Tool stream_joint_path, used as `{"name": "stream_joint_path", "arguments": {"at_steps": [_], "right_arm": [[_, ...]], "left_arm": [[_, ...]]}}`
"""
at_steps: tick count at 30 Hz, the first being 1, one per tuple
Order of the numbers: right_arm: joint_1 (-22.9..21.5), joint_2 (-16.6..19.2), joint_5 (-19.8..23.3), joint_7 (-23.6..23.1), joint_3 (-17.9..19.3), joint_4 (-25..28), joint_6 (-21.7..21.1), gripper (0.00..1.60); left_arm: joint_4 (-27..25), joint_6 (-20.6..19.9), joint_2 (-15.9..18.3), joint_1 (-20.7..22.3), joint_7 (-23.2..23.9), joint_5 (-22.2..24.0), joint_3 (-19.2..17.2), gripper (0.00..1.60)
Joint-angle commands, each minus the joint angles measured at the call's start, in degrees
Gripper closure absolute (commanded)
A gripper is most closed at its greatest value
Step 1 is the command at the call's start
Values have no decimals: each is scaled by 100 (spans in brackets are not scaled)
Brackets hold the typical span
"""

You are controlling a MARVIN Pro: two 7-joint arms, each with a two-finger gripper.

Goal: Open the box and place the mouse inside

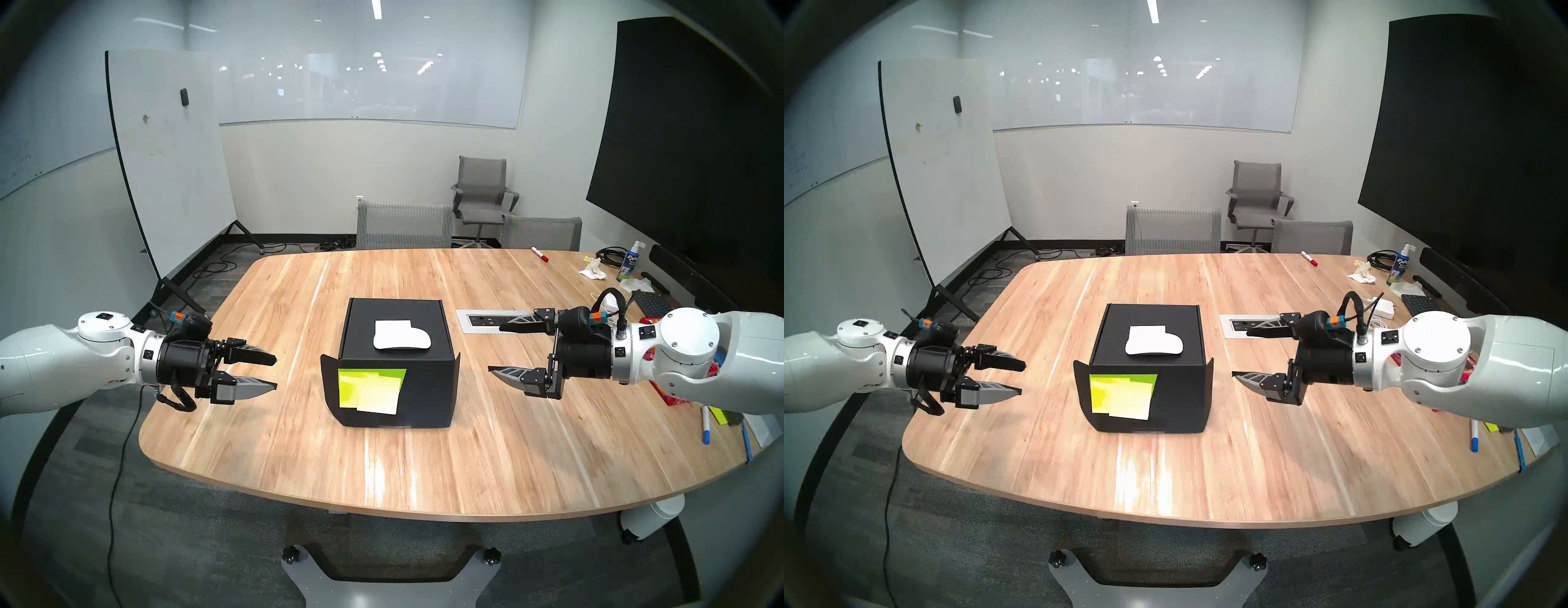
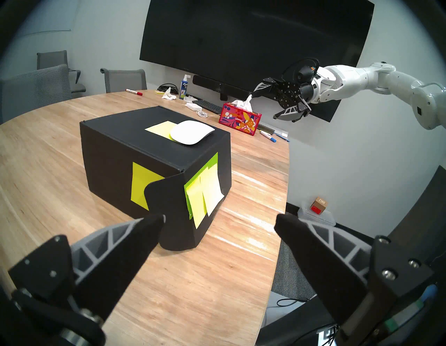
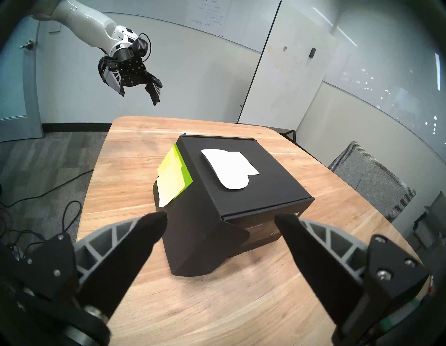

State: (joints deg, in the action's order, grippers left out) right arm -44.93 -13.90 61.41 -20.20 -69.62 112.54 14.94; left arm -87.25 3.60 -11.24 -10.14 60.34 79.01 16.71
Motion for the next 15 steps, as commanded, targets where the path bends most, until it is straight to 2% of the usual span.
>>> {"name": "stream_joint_path", "arguments": {"at_steps": [1, 9, 15], "right_arm": [[-59, -7, 27, 44, 86, 5, 47, 0], [124, -159, 268, -296, 209, -391, 554, 0], [394, -570, 642, -538, 455, -730, 898, 0]], "left_arm": [[0, -7, -5, 70, -5, 15, -64, 0], [1, -6, -5, 70, -5, 15, -63, 0], [1, -5, -5, 70, -4, 15, -61, 0]]}}
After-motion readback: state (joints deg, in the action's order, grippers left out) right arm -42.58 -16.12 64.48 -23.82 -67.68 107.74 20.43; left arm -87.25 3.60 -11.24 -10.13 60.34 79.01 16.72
